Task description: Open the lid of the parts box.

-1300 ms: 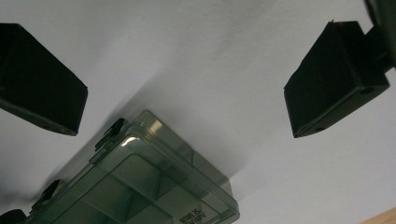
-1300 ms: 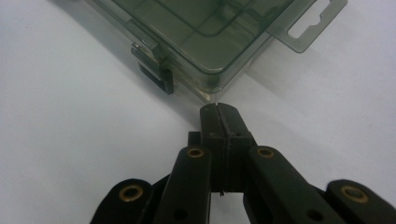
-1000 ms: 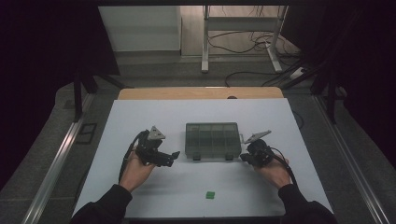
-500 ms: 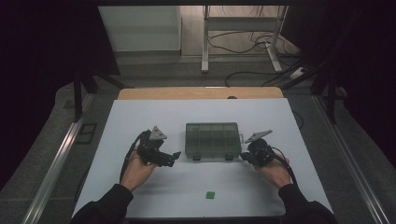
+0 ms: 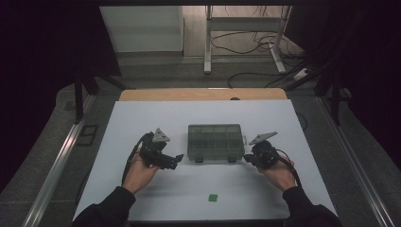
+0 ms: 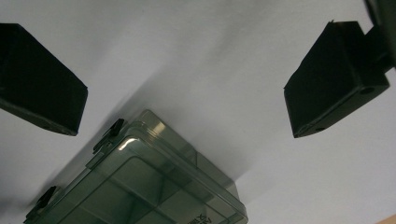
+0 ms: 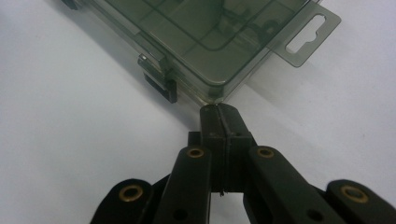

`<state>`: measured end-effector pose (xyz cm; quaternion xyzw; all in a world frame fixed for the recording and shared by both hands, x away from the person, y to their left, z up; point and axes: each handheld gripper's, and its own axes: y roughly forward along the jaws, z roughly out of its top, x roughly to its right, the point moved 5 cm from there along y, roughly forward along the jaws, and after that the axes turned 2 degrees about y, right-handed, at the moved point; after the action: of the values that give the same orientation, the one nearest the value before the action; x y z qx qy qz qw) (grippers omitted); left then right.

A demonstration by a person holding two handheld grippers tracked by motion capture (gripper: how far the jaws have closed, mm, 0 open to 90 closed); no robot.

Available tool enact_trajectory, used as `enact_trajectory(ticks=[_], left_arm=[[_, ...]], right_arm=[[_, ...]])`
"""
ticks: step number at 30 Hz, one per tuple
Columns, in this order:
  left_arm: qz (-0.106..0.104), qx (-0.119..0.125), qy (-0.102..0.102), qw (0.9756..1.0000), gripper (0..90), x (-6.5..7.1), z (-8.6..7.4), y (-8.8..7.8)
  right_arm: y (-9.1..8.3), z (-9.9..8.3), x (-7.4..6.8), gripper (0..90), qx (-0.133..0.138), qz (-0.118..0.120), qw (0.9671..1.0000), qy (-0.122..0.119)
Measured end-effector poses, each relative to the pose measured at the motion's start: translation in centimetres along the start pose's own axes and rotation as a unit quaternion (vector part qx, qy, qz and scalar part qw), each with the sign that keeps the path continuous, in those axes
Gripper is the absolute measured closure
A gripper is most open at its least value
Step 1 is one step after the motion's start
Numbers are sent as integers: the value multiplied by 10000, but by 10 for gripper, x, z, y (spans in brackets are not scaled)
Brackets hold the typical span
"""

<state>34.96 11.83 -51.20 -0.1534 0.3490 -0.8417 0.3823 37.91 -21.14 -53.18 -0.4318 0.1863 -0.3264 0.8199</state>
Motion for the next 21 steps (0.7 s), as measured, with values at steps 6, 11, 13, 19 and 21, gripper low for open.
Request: enact_trajectory(ticks=[6,11,13,19,21], left_arm=[[-12,-21,14,10000,0,1,1,2],[-13,-32,27,10000,0,1,2,4],[-25,-30,22,10000,0,1,2,6],[-54,-26,24,10000,0,2,4,8],[-78,-24,26,10000,0,2,4,9]], right_arm=[[-2,0,1,900,20,-19,10000,-20],[-5,2,1,900,101,-1,9999,26],[-6,2,1,900,113,9,9999,31],[-7,4,-1,900,174,13,9998,24],[-9,5,0,900,217,41,9997,41]])
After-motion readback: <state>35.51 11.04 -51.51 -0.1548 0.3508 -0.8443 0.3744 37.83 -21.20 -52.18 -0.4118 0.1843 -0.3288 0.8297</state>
